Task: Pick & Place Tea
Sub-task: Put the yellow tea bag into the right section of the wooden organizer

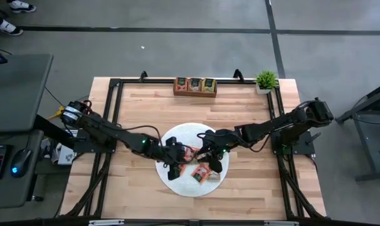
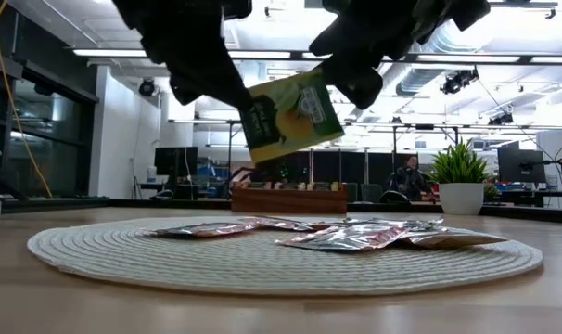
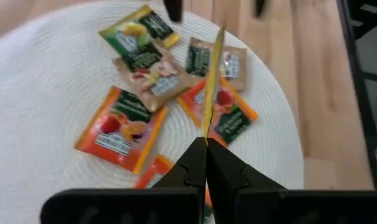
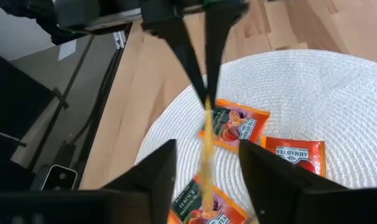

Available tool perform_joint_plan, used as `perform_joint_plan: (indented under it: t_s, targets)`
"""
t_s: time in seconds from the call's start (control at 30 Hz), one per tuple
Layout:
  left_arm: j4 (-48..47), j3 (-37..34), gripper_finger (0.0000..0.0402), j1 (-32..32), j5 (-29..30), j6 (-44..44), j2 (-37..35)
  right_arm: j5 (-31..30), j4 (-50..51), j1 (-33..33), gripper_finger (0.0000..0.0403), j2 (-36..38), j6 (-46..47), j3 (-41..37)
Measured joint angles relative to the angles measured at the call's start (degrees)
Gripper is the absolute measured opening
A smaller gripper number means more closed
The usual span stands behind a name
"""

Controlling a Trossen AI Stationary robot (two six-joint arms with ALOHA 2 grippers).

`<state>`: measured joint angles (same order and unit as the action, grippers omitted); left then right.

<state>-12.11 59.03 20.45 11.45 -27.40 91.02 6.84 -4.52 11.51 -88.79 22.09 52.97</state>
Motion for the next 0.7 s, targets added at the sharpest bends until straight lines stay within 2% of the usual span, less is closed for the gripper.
perform_joint_plan:
  t_s: [0.17, 0.33, 0.53, 0.7]
  targets:
    - [-3.15, 1.65, 0.0000, -1.39, 0.61, 0.46, 0.04, 0.31, 0.30, 0.00, 0.0211, -0.02, 1.85, 0.00]
    - [-2.89, 2.52, 0.0000, -2.14, -0.38, 1.82, 0.04, -0.57, 2.22, 0.13, 0.0209, -0.02, 1.86, 0.02]
    - [-2.84, 3.34, 0.0000, -2.14, 0.08, 2.92, 0.09, -3.44, 4.66, 0.13, 0.0172, -0.06, 1.87, 0.00]
    - [-3.03, 3.34, 0.0000, -2.12, 0.08, 2.94, 0.09, -3.92, 4.28, 0.11, 0.0102, -0.07, 1.92, 0.00]
